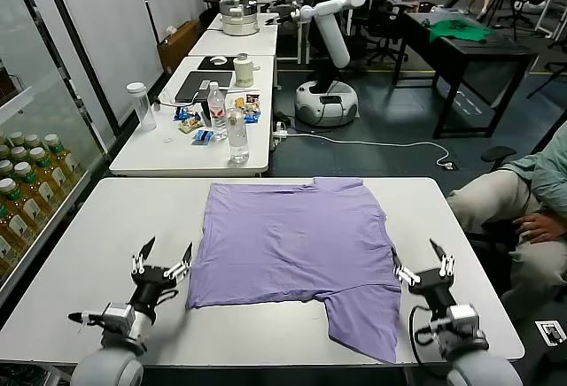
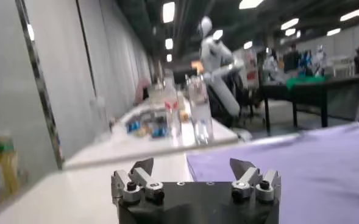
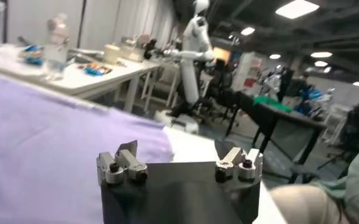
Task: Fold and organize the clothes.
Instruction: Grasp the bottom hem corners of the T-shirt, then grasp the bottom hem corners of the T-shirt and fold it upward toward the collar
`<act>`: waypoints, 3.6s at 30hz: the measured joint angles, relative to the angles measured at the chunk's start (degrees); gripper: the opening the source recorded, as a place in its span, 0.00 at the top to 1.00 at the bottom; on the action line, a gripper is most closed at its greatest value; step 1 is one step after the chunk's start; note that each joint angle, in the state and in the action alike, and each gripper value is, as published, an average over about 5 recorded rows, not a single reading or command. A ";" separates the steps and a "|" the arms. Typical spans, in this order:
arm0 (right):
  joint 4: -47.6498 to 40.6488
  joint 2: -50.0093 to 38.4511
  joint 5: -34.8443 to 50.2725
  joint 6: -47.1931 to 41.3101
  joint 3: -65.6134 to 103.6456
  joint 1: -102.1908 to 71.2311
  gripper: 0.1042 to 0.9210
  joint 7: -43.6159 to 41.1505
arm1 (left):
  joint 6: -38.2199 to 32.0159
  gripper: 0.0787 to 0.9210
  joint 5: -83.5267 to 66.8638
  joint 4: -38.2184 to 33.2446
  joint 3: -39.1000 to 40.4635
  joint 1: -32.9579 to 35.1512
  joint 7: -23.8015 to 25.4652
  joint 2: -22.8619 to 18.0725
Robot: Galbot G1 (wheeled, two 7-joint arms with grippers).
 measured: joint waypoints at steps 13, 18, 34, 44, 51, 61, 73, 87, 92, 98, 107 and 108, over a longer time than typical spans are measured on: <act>0.21 0.57 2.49 -0.81 -2.42 -4.28 0.12 1.46 | 8.63 0.12 -6.57 -3.26 1.20 3.60 -4.90 1.89; 0.20 0.69 3.11 -0.84 -3.27 -5.40 0.12 1.95 | 10.50 0.12 -8.14 -3.01 1.73 3.66 -5.75 1.87; -0.55 0.26 6.45 0.63 -5.35 -6.14 0.57 2.17 | 11.18 0.37 -9.00 -1.77 3.12 3.97 -7.45 0.31; 0.21 -1.04 8.72 1.47 -4.95 -6.42 0.92 1.75 | 10.84 0.72 -9.12 -2.70 3.77 4.47 -6.89 -0.70; 3.04 -2.63 9.74 1.39 -3.30 -8.35 0.99 1.70 | 10.25 0.95 -9.25 -3.94 2.81 4.44 -5.88 -0.50; 10.12 -5.53 8.79 1.91 -0.08 -15.43 0.99 2.54 | 9.55 0.99 -8.16 -10.45 0.77 11.74 -7.17 1.95; 9.77 -4.55 9.46 -0.47 -1.96 -7.63 0.99 3.23 | 7.97 0.99 -7.43 -15.06 -1.86 17.78 -7.68 3.36; 1.92 -2.01 12.31 -5.65 -6.80 10.04 0.99 3.73 | 8.61 0.99 -11.54 -5.53 -0.60 1.87 -3.17 3.22; -1.15 -0.95 12.46 -6.64 -8.54 15.28 0.99 3.94 | 8.89 0.99 -12.94 -1.91 -0.06 -2.87 -1.17 3.95; -4.68 -0.48 12.65 -7.41 -9.62 20.09 0.99 3.90 | 9.76 0.99 -13.65 2.16 0.95 -7.58 0.84 4.36; -9.76 0.43 12.34 -7.90 -11.25 24.77 0.95 3.87 | 10.34 0.98 -13.88 7.21 2.35 -12.72 2.70 4.58; -10.27 0.70 12.23 -7.86 -11.45 25.13 0.93 3.93 | 10.41 0.98 -13.74 7.79 2.46 -13.23 2.77 4.48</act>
